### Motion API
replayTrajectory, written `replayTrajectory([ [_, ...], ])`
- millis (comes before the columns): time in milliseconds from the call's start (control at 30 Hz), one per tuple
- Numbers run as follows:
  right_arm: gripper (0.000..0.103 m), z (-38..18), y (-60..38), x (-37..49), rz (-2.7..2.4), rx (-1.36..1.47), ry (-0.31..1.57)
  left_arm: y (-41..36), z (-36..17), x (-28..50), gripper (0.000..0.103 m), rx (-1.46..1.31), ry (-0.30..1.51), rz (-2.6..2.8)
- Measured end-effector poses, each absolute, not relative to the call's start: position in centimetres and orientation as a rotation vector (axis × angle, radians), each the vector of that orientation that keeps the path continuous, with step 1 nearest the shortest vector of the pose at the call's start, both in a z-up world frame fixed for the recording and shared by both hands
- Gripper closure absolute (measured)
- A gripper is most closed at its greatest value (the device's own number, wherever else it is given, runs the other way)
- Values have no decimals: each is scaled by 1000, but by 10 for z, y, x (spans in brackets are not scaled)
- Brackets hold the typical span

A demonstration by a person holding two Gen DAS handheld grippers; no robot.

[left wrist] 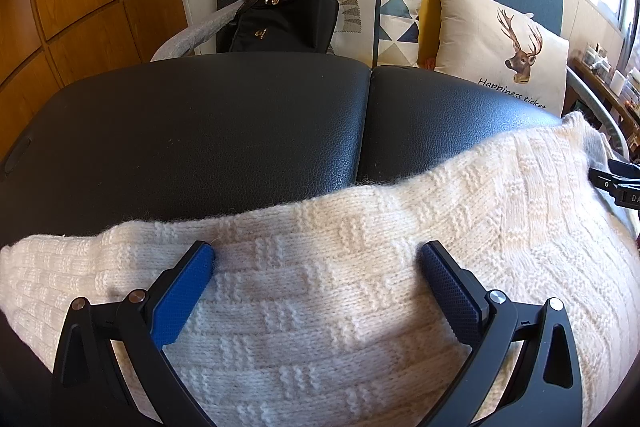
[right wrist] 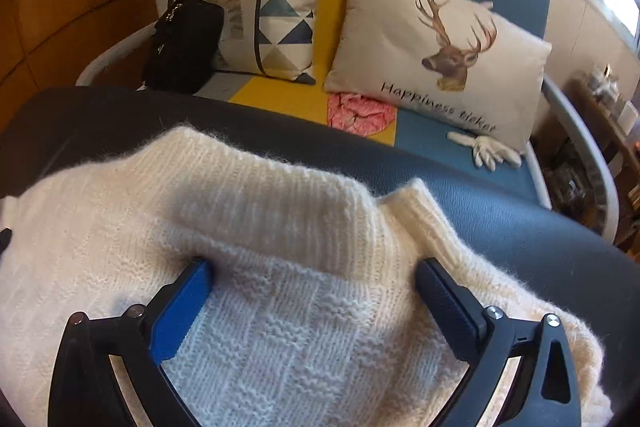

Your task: Fold clothes

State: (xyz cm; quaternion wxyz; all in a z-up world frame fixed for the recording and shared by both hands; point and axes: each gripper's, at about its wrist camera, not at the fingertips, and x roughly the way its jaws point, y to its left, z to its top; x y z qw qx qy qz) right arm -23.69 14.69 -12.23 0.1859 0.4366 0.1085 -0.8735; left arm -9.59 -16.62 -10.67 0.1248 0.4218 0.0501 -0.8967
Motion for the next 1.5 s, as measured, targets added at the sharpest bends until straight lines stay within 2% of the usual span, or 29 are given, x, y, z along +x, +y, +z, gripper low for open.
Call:
replayTrajectory([
  [233,1,-118,146,-250,-2365,1255,293,-165,-107,-97,0,1228,144,-2611],
  [267,11,-113,148,-246,-2340,1257,279,-165,-107,-97,0,1228,145,-2611],
  [300,15,-105,153,-238,-2326,1247,252,-165,-107,-97,0,1228,147,-2612],
  [467,15,-77,199,-177,-2251,1206,-45,-167,-106,-95,0,1227,162,-2623],
  [667,14,-84,279,-99,-2176,1264,-308,-169,-99,-87,0,1249,194,-2679],
  [733,14,-89,305,-76,-2204,1291,-344,-168,-94,-74,0,1253,220,-2724],
  [933,14,-104,352,-29,-2215,1338,-452,-161,-88,-22,0,1265,444,-2814],
  [1167,14,-117,368,16,-2177,1369,-528,-147,-90,30,0,1397,536,-2891],
  [1333,14,-119,369,46,-2069,1342,-689,-125,-96,64,0,1539,428,-2948],
  [1500,12,-126,350,60,-1919,1309,-825,-88,-102,76,0,1588,17,-2961],
])
